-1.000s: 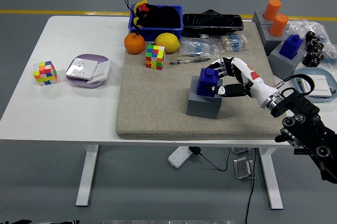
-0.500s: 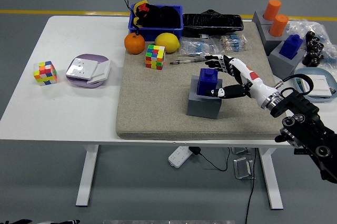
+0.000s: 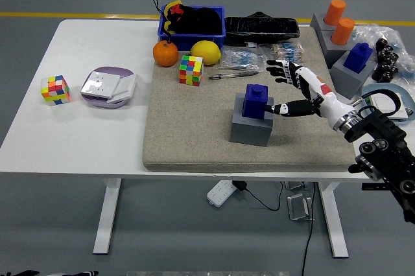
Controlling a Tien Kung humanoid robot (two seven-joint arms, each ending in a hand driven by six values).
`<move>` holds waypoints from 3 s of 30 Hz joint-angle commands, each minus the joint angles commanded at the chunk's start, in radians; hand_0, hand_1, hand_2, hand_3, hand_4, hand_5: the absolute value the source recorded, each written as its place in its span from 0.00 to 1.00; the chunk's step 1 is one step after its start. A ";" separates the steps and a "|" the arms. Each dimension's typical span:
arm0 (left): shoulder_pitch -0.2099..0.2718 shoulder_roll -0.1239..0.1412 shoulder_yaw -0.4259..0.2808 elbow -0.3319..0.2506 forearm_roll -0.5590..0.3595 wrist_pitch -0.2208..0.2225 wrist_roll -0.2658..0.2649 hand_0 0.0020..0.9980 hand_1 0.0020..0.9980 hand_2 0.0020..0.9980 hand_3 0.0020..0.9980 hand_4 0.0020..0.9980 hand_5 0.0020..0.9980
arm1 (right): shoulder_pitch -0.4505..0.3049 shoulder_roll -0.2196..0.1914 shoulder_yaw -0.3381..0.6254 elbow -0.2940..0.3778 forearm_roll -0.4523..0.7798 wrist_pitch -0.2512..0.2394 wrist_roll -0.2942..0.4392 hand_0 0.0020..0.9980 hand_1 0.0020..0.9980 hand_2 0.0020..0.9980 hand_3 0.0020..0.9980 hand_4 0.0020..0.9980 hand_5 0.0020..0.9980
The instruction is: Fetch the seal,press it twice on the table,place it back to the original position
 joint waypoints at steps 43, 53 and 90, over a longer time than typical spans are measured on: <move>0.006 0.003 -0.013 0.001 0.001 0.002 -0.001 0.82 0.82 0.79 0.84 0.81 0.41 | -0.285 -0.124 0.591 0.116 -0.103 0.017 -0.026 0.89 0.89 0.88 0.88 1.00 0.18; 0.001 0.006 -0.010 -0.002 0.004 -0.001 0.000 0.82 0.82 0.79 0.84 0.81 0.41 | -0.295 -0.122 0.668 0.066 -0.139 0.027 -0.047 0.88 0.87 0.86 0.84 1.00 0.23; 0.008 0.005 -0.012 -0.001 0.002 0.002 0.000 0.82 0.82 0.79 0.84 0.81 0.40 | -0.314 -0.119 0.733 0.034 -0.185 0.068 -0.108 0.87 0.83 0.81 0.80 1.00 0.22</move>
